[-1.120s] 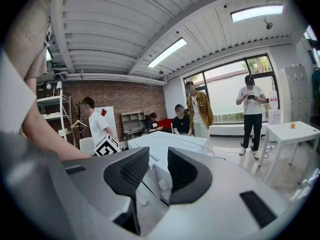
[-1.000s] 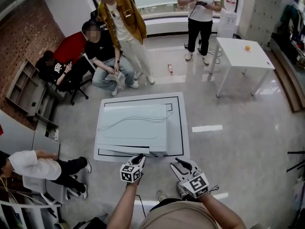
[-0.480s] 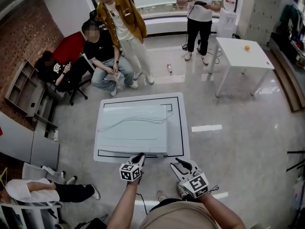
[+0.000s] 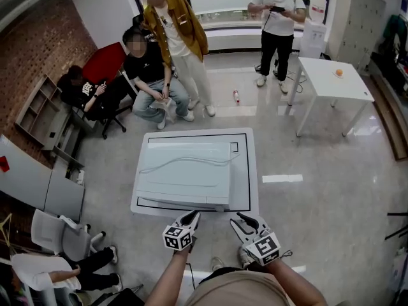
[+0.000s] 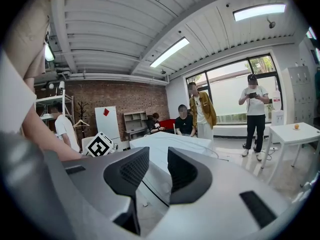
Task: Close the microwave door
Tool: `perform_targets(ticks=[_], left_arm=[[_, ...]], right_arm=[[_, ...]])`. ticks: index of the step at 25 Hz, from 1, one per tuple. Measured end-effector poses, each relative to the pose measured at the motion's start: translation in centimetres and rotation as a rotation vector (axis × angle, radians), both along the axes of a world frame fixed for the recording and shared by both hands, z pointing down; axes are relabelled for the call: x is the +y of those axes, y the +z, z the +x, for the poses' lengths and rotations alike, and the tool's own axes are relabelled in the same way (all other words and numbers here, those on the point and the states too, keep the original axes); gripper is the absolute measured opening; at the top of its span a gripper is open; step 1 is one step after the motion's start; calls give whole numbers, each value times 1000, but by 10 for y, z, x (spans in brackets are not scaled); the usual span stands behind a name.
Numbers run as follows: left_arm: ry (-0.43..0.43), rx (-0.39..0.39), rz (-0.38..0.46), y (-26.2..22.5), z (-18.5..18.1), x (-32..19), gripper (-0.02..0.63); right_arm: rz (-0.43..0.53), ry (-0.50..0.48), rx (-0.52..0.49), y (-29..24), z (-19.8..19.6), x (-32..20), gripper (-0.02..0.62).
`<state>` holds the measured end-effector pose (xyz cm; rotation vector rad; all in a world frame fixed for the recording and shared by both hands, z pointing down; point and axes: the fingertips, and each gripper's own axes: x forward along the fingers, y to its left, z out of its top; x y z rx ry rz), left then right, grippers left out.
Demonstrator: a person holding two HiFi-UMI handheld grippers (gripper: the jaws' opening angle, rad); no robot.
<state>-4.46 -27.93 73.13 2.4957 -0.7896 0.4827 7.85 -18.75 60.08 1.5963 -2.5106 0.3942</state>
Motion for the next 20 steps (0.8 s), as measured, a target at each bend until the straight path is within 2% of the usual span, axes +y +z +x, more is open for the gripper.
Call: perform_targets(ticks=[7,14,20], left_arm=[[-90,61,55,-42,-40,38,29],[-221,136,193,-116,-76,58,29],[-301,163,294,-169,-97,78,29]], right_arm=[[29,-53,1,-8,-9,4,120],[102,-118,0,-33,-10,9,120],[159,-172,-19,-61,-14,8,120]])
